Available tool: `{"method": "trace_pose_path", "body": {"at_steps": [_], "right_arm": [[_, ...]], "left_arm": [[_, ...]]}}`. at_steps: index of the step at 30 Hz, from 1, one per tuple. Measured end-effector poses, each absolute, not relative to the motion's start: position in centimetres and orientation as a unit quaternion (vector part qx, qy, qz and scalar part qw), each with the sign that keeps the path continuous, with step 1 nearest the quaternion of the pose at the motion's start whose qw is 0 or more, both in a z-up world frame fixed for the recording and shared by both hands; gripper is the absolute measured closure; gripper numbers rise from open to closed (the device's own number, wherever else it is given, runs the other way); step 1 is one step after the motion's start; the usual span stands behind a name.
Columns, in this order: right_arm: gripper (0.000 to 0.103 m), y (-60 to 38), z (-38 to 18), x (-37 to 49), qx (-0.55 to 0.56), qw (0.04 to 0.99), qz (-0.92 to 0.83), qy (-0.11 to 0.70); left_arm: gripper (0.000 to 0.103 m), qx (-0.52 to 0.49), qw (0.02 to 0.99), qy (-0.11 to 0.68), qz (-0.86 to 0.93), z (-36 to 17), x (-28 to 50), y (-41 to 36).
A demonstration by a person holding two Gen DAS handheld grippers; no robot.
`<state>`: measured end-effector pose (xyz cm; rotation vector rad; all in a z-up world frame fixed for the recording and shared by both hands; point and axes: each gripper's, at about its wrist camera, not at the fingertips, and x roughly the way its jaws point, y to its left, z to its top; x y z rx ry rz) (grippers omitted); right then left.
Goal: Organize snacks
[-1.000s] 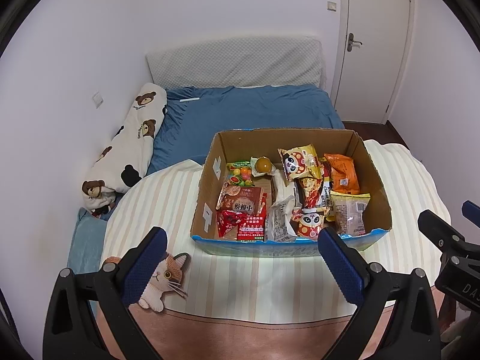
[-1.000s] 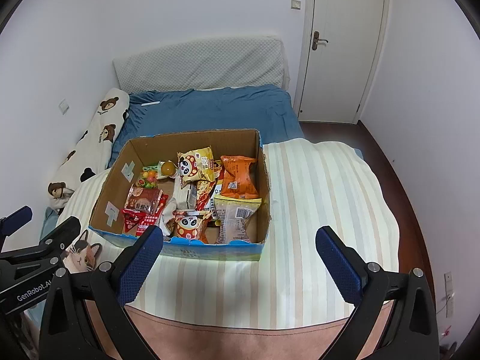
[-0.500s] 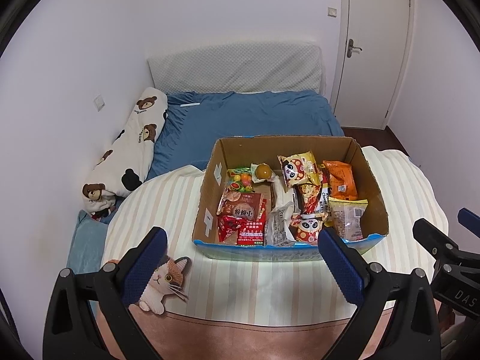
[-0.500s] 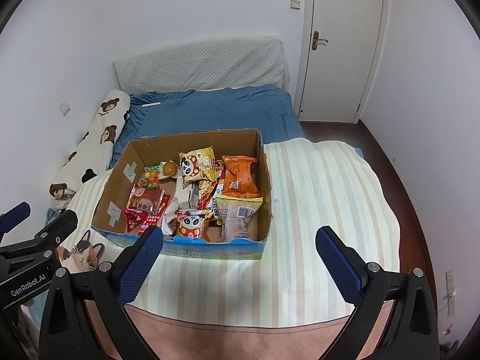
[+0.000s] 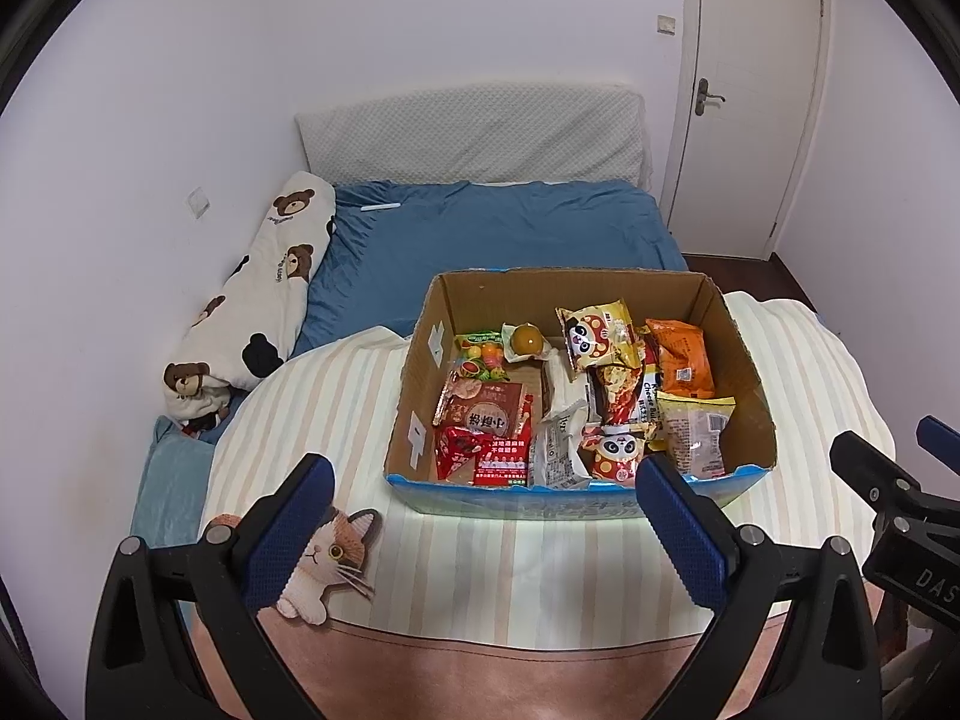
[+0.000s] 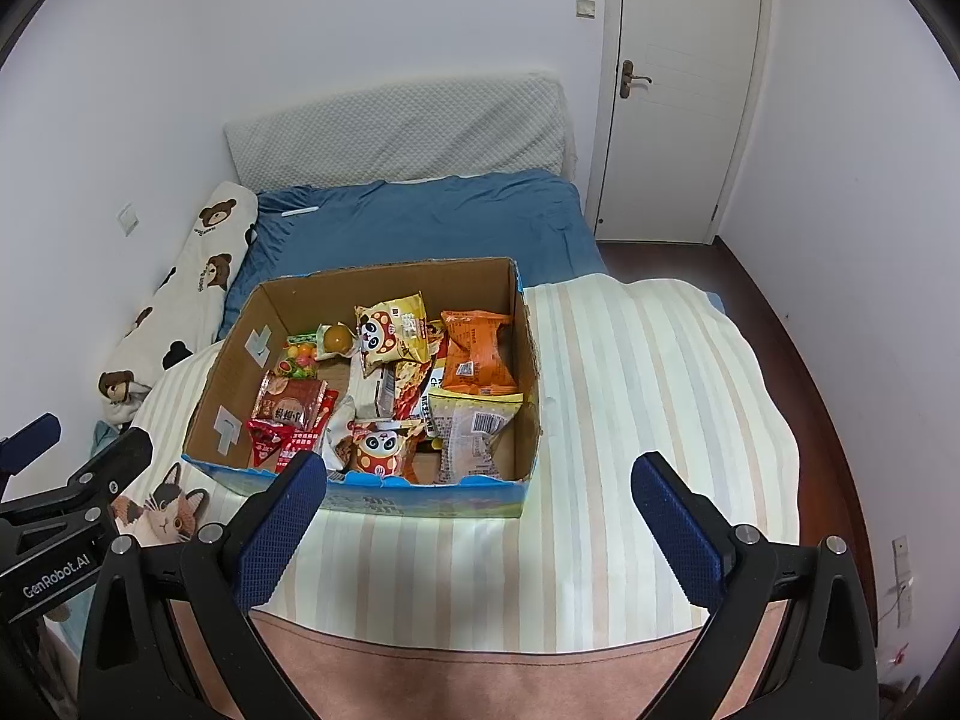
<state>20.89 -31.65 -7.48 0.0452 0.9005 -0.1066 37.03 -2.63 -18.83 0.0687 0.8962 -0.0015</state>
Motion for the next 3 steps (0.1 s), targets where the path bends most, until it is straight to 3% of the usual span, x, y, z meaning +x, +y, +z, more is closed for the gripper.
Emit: {"method": "trace_pose_path", "body": {"at_steps": [3], "right_arm": [[0.000, -31.62, -7.48, 20.91, 0.021, 0.898, -0.051, 0.436]], "left_arm": [[0.000, 0.032, 0.902, 0.431, 0.001, -18.79, 36.90, -2.57]]}}
